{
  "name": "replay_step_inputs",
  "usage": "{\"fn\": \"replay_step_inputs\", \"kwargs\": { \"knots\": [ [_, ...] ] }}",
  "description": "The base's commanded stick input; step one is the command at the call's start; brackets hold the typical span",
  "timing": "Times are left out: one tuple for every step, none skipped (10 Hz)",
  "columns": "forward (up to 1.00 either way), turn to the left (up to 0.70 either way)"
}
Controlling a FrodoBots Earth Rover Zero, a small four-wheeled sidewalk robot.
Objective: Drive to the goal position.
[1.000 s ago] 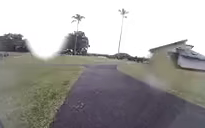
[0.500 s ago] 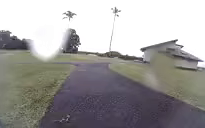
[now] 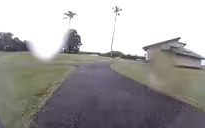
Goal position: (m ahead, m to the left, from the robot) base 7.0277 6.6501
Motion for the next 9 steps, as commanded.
{"fn": "replay_step_inputs", "kwargs": {
  "knots": [
    [0.85,0.0],
    [0.85,0.0],
    [0.85,0.0],
    [0.85,0.0],
    [0.85,0.0],
    [0.85,0.0],
    [0.85,0.0],
    [0.85,0.0],
    [0.85,0.0]
  ]
}}
